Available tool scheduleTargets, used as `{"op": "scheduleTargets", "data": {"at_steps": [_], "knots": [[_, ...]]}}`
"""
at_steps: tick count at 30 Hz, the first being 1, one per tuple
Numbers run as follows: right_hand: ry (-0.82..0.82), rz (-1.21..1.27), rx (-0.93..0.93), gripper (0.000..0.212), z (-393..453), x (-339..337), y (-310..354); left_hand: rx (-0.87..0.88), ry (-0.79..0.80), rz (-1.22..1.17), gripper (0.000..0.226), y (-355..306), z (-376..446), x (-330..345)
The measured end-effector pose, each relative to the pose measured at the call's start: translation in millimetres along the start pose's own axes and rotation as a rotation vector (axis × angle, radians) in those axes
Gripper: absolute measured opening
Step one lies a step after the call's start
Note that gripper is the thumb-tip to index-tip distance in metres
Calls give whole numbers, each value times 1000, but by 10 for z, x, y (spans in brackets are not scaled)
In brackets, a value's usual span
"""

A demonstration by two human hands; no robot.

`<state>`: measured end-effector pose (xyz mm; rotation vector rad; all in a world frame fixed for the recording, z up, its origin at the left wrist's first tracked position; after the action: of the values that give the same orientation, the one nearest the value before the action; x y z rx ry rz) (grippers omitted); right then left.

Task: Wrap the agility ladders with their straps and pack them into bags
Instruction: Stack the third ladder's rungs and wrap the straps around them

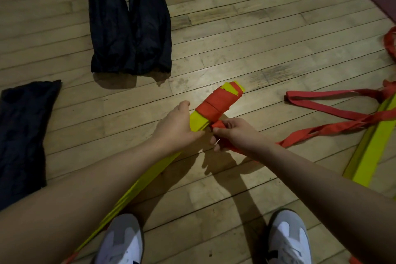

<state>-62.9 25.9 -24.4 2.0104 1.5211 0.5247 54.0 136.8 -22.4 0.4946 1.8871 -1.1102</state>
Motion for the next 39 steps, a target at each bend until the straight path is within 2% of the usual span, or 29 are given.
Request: {"op": "scheduleTargets", "data": {"at_steps": [2,5,8,11,15,18,22,25,27,31,34,36,39], "knots": [[-2,1,0,10,-4,15,1,48,-30,104,56,-4,-17,-26],[1,-37,-17,12,-6,31,60,89,-100,50,45,5,-30,-7],[-28,-114,-31,18,-2,66,98,134,-95,-25,42,-5,-31,53],[-50,-174,-46,22,-16,79,99,144,-63,11,41,-36,-26,114],[-53,-211,-57,20,-48,54,84,74,-83,76,39,-99,-16,167],[-6,-207,-33,13,-65,27,92,-31,-134,114,40,-91,5,136],[90,-143,28,5,-79,-13,95,-21,-124,206,38,-72,49,78],[143,-88,60,15,-82,-26,79,-5,-122,306,34,-70,62,62],[153,-84,66,21,-79,-22,80,-15,-97,325,36,-66,67,70],[150,-68,57,21,-51,-9,82,-53,62,147,51,-66,76,87],[79,-28,38,21,-22,-29,17,13,154,86,61,-78,35,70],[49,7,41,21,-24,-48,-44,92,85,124,64,-90,3,33],[64,36,56,17,-40,-53,-65,87,-12,192,73,-81,-14,-21]]}}
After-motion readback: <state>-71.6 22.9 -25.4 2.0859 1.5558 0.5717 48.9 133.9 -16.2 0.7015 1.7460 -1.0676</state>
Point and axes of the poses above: each hand's wrist, its own z-axis towards the middle knuckle, its own x-axis out of the palm, y = z × x, the point moved 3 cm from there along z, towards the middle knuckle, and after that the axes turned 14 degrees about x, right-handed, at the moved point
